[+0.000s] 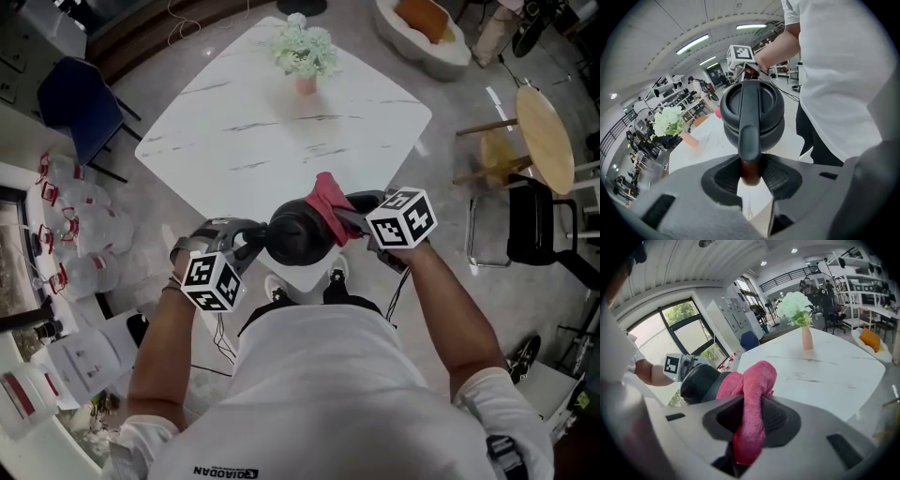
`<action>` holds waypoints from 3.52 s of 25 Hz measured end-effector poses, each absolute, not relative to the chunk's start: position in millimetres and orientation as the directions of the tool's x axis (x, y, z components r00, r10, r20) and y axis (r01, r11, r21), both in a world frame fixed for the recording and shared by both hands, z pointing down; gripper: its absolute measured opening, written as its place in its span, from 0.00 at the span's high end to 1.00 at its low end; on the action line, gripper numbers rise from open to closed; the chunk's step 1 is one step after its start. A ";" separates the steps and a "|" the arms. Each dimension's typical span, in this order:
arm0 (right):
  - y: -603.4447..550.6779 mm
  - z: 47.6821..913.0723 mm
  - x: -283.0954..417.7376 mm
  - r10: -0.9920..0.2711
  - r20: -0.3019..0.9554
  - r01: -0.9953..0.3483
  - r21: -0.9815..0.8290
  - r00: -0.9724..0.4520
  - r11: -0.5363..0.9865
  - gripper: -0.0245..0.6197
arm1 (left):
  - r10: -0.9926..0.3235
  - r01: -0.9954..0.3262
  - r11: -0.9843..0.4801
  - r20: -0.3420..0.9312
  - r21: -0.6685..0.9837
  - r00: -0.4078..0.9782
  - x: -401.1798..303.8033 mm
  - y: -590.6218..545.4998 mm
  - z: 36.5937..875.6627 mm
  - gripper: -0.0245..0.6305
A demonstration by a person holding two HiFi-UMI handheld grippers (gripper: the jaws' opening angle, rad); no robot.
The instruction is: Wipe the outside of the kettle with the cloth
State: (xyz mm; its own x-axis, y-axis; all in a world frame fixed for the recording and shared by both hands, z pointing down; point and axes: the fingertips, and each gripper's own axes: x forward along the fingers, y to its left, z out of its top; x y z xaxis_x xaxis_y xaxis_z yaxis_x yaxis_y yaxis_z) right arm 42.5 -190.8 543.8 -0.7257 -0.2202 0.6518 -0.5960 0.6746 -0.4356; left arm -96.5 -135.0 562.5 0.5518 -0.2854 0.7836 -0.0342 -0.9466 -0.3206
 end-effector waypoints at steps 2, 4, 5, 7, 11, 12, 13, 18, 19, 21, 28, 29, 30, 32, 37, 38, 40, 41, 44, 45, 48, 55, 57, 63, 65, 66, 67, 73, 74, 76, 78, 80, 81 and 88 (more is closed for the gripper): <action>-194.7 555.0 47.8 -0.217 0.673 -0.611 -0.428 -0.707 0.666 0.81 | -0.294 -0.023 -0.941 0.781 -0.338 0.552 -92.8 -134.5 559.8 0.78; -198.5 566.5 54.2 -0.214 0.689 -0.626 -0.428 -0.693 0.652 0.81 | -0.298 -0.016 -0.938 0.779 -0.348 0.552 -88.6 -133.8 557.0 0.78; -200.4 572.2 57.4 -0.212 0.695 -0.634 -0.430 -0.687 0.643 0.81 | -0.300 -0.015 -0.936 0.778 -0.351 0.552 -86.7 -133.7 555.7 0.78; -203.9 584.0 63.0 -0.212 0.708 -0.649 -0.429 -0.673 0.628 0.81 | -0.304 -0.016 -0.934 0.774 -0.356 0.556 -83.6 -133.8 553.9 0.78; -210.7 607.9 72.4 -0.218 0.727 -0.676 -0.425 -0.651 0.601 0.81 | -0.312 -0.016 -0.930 0.767 -0.367 0.561 -79.1 -134.9 551.2 0.78; -212.5 613.7 74.6 -0.218 0.731 -0.681 -0.425 -0.647 0.596 0.81 | -0.315 -0.015 -0.928 0.765 -0.371 0.562 -77.9 -135.5 550.5 0.78; -214.3 619.1 76.6 -0.217 0.736 -0.686 -0.423 -0.642 0.592 0.81 | -0.317 -0.013 -0.927 0.763 -0.376 0.564 -76.5 -136.1 549.7 0.78; -220.2 642.1 84.5 -0.209 0.758 -0.705 -0.416 -0.618 0.575 0.81 | -0.324 0.015 -0.915 0.757 -0.403 0.567 -70.7 -137.5 545.6 0.78; -221.1 646.0 85.0 -0.207 0.760 -0.706 -0.415 -0.616 0.574 0.81 | -0.326 0.018 -0.913 0.756 -0.407 0.567 -69.8 -137.6 545.4 0.78; -222.7 653.5 85.5 -0.204 0.764 -0.708 -0.415 -0.613 0.572 0.81 | -0.330 0.017 -0.911 0.753 -0.412 0.569 -69.1 -137.9 545.3 0.78; -223.0 674.8 98.8 -0.214 0.840 -0.758 -0.303 -0.499 0.578 0.81 | -0.331 0.030 -0.906 0.750 -0.423 0.573 -70.2 -136.9 547.1 0.78; -223.7 672.3 101.4 -0.224 0.844 -0.765 -0.291 -0.488 0.574 0.81 | -0.330 0.037 -0.904 0.749 -0.427 0.574 -69.8 -136.9 547.1 0.78; -224.3 667.9 104.4 -0.234 0.845 -0.773 -0.283 -0.481 0.568 0.81 | -0.329 0.045 -0.901 0.748 -0.431 0.577 -69.2 -136.7 547.0 0.78; -224.3 654.9 110.6 -0.258 0.842 -0.785 -0.272 -0.474 0.557 0.81 | -0.327 0.060 -0.895 0.744 -0.441 0.583 -68.3 -135.9 546.8 0.78; -222.0 602.9 118.0 -0.329 0.805 -0.793 -0.261 -0.494 0.551 0.81 | -0.327 0.118 -0.869 0.735 -0.481 0.595 -69.1 -133.7 546.7 0.78; -219.8 591.0 118.5 -0.341 0.796 -0.791 -0.259 -0.499 0.554 0.81 | -0.326 0.131 -0.862 0.732 -0.490 0.598 -68.9 -132.5 546.4 0.78; -213.8 565.2 115.9 -0.359 0.771 -0.779 -0.267 -0.526 0.568 0.81 | -0.325 0.157 -0.846 0.728 -0.509 0.603 -67.7 -129.4 545.2 0.78; -210.6 551.4 112.8 -0.362 0.753 -0.767 -0.283 -0.550 0.576 0.81 | -0.326 0.171 -0.837 0.726 -0.519 0.606 -66.6 -127.8 544.3 0.78; -202.7 507.0 98.9 -0.347 0.672 -0.704 -0.374 -0.655 0.604 0.81 | -0.331 0.219 -0.804 0.722 -0.553 0.608 -61.4 -125.9 541.1 0.78; -199.6 490.8 92.7 -0.332 0.637 -0.672 -0.412 -0.696 0.616 0.81 | -0.332 0.235 -0.792 0.721 -0.563 0.608 -59.6 -125.5 540.2 0.78; -186.8 439.9 71.0 -0.270 0.529 -0.553 -0.500 -0.804 0.667 0.81 | -0.334 0.275 -0.762 0.720 -0.586 0.608 -54.7 -122.8 537.6 0.78; -138.1 400.0 20.5 0.041 0.434 -0.263 -0.616 -0.900 0.742 0.81 | -0.334 0.343 -0.716 0.731 -0.607 0.595 -46.3 -119.5 534.0 0.78; -129.2 425.7 12.6 0.133 0.501 -0.243 -0.614 -0.855 0.751 0.81 | -0.334 0.355 -0.709 0.734 -0.609 0.591 -43.3 -117.9 533.0 0.78; -154.4 497.5 10.0 0.144 0.767 -0.282 -0.395 -0.626 0.874 0.81 | -0.356 0.359 -0.704 0.741 -0.613 0.568 -36.0 -118.5 528.5 0.78; -161.3 506.2 5.1 0.151 0.787 -0.262 -0.370 -0.598 0.891 0.80 | -0.360 0.348 -0.715 0.746 -0.607 0.560 -35.7 -118.5 527.7 0.78; -165.0 508.4 2.8 0.154 0.792 -0.253 -0.363 -0.591 0.897 0.80 | -0.365 0.345 -0.717 0.747 -0.606 0.555 -35.9 -119.1 527.4 0.78; -168.9 510.8 1.4 0.155 0.800 -0.244 -0.352 -0.580 0.903 0.80 | -0.368 0.344 -0.717 0.749 -0.606 0.551 -35.9 -119.6 527.4 0.78; -190.6 536.4 -0.5 0.162 0.856 -0.188 -0.285 -0.491 0.940 0.81 | -0.408 0.346 -0.702 0.749 -0.623 0.522 -36.0 -124.7 526.8 0.78; -193.5 544.0 2.1 0.166 0.870 -0.181 -0.276 -0.465 0.944 0.80 | -0.411 0.348 -0.699 0.749 -0.625 0.519 -35.3 -125.2 526.2 0.78; -199.6 560.4 8.7 0.171 0.897 -0.163 -0.255 -0.407 0.953 0.81 | -0.412 0.353 -0.696 0.751 -0.625 0.516 -33.3 -125.9 525.1 0.78; -203.8 573.9 13.2 0.180 0.912 -0.144 -0.247 -0.369 0.958 0.81 | -0.415 0.361 -0.692 0.753 -0.626 0.511 -31.7 -126.2 523.9 0.78; -206.8 584.8 16.4 0.189 0.916 -0.138 -0.251 -0.354 0.958 0.81 | -0.418 0.368 -0.687 0.755 -0.626 0.505 -30.3 -126.1 523.2 0.78; -208.5 589.8 17.7 0.191 0.916 -0.141 -0.254 -0.354 0.957 0.81 | -0.418 0.368 -0.689 0.757 -0.625 0.503 -29.4 -125.8 523.1 0.78; -223.5 624.1 19.5 0.200 0.913 -0.157 -0.270 -0.356 0.950 0.81 | -0.362 0.343 -0.763 0.801 -0.548 0.476 -29.4 -116.3 527.9 0.78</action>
State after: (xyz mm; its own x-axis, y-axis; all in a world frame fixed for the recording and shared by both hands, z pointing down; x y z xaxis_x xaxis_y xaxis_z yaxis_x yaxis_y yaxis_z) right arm 19.5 -223.5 624.1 -0.3558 0.2003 0.9129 -0.1569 0.9501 -0.2697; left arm -29.4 -116.3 527.9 0.4762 -0.3619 0.8014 0.3432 -0.7626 -0.5483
